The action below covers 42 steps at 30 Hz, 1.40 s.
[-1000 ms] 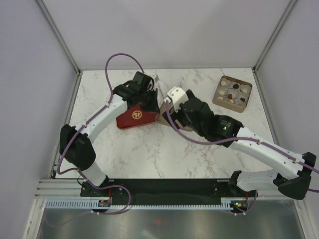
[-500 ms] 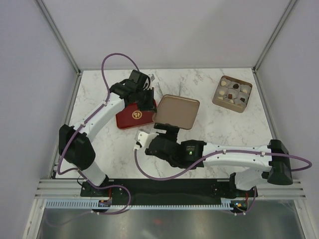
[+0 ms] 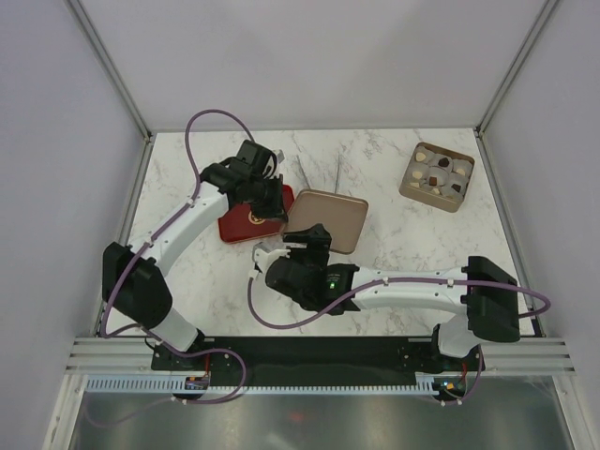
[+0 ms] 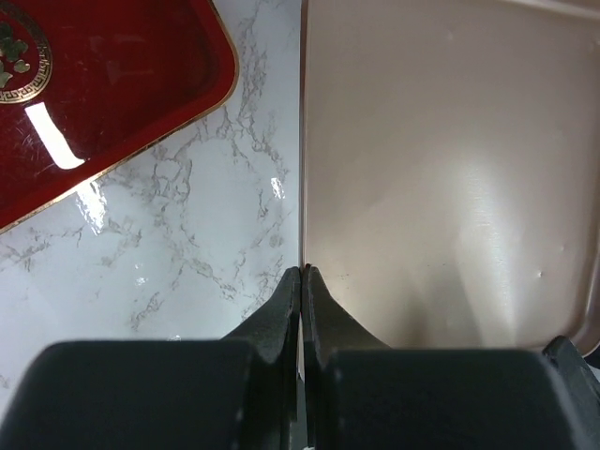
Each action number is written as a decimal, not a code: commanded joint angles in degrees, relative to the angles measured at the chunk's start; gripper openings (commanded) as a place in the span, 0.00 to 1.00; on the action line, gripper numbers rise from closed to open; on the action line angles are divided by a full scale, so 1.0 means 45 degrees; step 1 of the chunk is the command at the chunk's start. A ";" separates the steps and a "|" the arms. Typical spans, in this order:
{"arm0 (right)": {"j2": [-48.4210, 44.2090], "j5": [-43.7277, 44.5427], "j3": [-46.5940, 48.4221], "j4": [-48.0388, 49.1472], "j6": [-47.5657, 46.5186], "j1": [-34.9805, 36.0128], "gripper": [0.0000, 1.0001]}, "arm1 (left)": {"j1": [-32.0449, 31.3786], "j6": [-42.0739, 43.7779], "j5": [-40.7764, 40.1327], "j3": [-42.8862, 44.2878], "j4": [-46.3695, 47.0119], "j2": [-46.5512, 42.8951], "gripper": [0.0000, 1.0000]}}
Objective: Pack the chocolate
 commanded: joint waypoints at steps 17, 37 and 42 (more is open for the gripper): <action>0.0959 0.2671 0.0018 0.0372 -0.0704 -0.0049 0.33 | 0.0041 -0.0159 0.0274 -0.1092 0.0064 -0.1624 0.02; -0.0739 -0.1873 0.1890 -0.0487 0.4078 -0.0709 0.00 | 0.1876 -0.0901 0.0975 0.3692 -0.0756 -0.2795 0.69; -0.2027 -0.5642 0.2340 -0.0623 0.6321 -0.3208 0.00 | 0.2676 -0.0863 0.0311 0.3907 -0.0737 -0.3497 1.00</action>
